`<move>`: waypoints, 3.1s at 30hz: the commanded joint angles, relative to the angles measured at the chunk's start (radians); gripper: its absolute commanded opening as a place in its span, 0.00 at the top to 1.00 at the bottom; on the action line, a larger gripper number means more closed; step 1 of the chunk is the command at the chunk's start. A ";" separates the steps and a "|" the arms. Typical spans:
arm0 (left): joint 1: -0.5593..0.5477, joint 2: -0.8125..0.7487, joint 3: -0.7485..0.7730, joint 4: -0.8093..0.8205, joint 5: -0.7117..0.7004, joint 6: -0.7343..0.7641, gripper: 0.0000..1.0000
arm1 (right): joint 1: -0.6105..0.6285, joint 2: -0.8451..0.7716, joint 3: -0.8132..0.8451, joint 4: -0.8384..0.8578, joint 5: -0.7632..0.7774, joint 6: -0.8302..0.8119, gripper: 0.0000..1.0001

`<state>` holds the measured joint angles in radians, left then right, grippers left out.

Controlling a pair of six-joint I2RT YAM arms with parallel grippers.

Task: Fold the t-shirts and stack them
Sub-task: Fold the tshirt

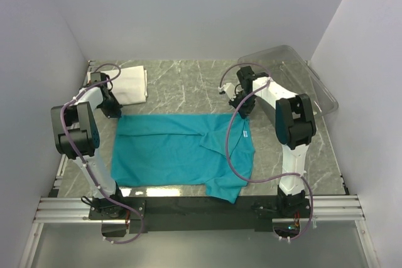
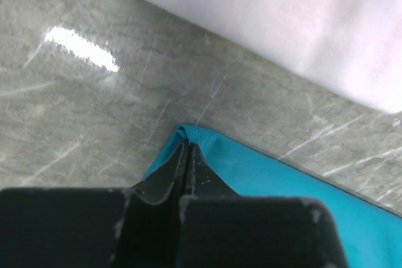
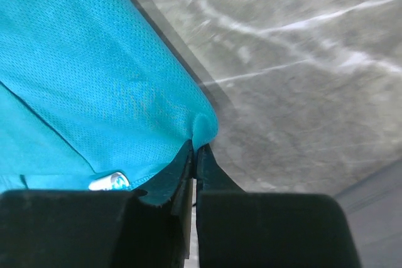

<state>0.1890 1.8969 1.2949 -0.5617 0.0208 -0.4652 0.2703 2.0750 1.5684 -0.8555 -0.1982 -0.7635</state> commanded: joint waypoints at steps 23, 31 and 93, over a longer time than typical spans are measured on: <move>0.010 -0.086 0.167 0.046 -0.093 -0.078 0.43 | -0.005 0.084 0.420 0.068 0.060 0.069 0.27; 0.024 -0.497 -0.092 0.037 -0.022 -0.142 0.21 | 0.000 -0.429 -0.153 0.061 -0.529 -0.239 0.11; -0.042 -0.782 -0.703 -0.280 -0.067 -0.707 0.98 | 0.518 -0.665 -0.887 0.162 -0.155 -0.086 0.53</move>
<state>0.1490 1.1404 0.5842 -0.8417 -0.0559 -1.1893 0.7589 1.3918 0.7017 -0.7578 -0.4080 -0.9051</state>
